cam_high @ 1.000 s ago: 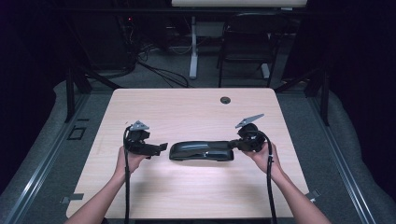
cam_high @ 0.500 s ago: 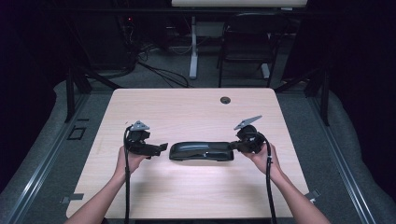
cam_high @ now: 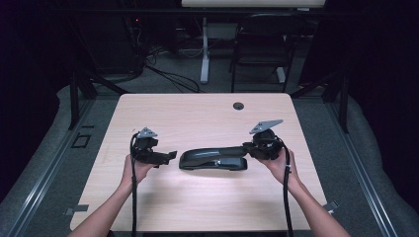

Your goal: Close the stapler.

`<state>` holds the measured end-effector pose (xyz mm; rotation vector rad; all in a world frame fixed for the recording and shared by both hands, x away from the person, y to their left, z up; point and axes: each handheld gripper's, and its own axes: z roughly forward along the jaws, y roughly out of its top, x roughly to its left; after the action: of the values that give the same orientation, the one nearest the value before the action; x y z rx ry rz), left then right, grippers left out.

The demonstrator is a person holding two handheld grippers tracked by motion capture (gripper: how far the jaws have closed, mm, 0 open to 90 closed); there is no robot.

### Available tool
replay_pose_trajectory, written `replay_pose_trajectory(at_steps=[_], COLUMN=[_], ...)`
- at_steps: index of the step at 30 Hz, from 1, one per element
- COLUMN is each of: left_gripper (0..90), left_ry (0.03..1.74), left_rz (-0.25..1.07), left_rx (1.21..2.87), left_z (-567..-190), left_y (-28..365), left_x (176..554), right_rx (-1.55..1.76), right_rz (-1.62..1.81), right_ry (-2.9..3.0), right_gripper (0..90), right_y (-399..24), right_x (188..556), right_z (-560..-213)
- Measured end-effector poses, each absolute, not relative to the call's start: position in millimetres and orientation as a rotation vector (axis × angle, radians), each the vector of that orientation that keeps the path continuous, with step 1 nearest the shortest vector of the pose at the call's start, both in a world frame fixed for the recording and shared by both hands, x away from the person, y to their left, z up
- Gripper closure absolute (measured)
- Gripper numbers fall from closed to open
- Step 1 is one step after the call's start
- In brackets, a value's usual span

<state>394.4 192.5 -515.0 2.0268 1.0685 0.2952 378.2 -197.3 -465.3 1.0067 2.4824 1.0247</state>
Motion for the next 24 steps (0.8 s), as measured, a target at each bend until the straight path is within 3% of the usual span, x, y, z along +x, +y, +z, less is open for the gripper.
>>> replay_pose_trajectory(at_steps=[13, 24], left_gripper=[4.2, 2.4], left_ry=[1.078, 1.092], left_rz=[0.306, 0.312], left_rx=[2.009, 2.018], left_z=[-514.0, -515.9], left_y=[194.7, 196.1], left_x=[393.4, 395.1], right_rx=[1.085, 1.259], right_rz=[1.024, 0.951], right_ry=[2.387, 2.319], right_gripper=[21.7, 1.0], right_y=[-222.3, -274.9], right_x=[363.2, 347.3], right_z=[-444.7, -460.2])
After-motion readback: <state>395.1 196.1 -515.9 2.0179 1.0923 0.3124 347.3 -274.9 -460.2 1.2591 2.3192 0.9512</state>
